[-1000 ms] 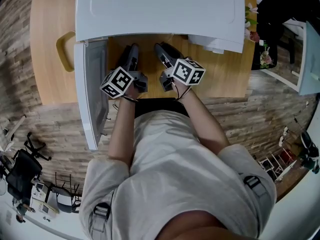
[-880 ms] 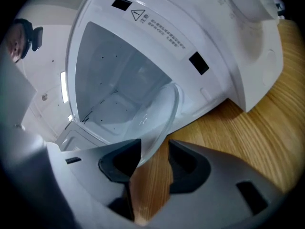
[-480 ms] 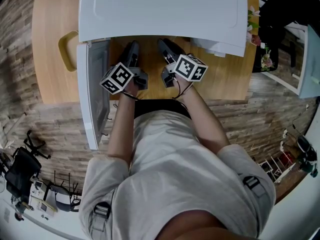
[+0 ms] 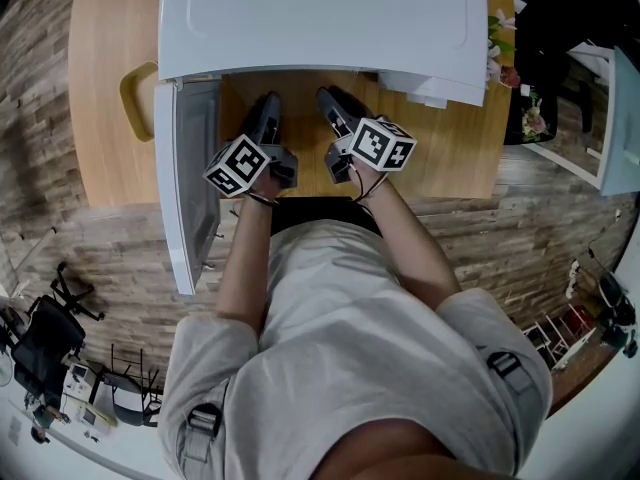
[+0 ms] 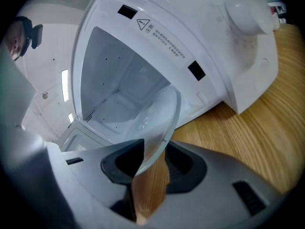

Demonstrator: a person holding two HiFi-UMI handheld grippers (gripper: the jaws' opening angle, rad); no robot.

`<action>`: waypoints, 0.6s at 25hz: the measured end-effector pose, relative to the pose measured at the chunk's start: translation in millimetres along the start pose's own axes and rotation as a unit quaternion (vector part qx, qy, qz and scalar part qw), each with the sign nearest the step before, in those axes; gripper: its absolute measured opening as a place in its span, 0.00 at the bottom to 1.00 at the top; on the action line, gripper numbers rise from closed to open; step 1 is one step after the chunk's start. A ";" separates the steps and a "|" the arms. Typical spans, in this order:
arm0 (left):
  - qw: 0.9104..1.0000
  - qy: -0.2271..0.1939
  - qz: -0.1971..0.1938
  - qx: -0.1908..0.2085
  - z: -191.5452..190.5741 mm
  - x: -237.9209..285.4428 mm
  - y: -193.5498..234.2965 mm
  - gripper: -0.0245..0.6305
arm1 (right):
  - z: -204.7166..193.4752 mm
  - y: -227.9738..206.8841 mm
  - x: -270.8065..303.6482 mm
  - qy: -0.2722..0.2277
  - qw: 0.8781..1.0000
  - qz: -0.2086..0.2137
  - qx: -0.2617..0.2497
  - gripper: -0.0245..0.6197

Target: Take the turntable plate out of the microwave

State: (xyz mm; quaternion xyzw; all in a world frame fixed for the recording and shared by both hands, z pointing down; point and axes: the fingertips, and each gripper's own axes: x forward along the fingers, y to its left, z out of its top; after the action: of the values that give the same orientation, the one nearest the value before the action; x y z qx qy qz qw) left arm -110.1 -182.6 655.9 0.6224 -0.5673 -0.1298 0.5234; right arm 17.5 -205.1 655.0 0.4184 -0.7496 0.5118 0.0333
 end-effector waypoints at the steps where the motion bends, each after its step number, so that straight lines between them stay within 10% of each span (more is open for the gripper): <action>1: 1.000 0.002 0.000 0.000 -2.6 -1.4 -0.6 0.24 | -1.9 -1.4 -2.3 0.001 1.000 -0.001 0.002 0.26; 11: 1.000 0.008 -0.025 0.004 -10.0 -1.9 -2.8 0.24 | 3.3 -11.4 -3.3 -0.008 1.000 0.005 0.012 0.34; 15: 0.997 -0.024 -0.059 -0.048 4.0 -0.2 -3.5 0.43 | 13.6 -12.3 5.2 -0.023 0.999 0.013 0.022 0.42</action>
State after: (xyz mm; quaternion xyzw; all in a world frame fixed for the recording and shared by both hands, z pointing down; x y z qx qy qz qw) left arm -111.3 -185.1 651.3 0.6256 -0.5354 -0.2026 0.5300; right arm 27.5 -220.6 660.1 0.4203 -0.7441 0.5192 0.0003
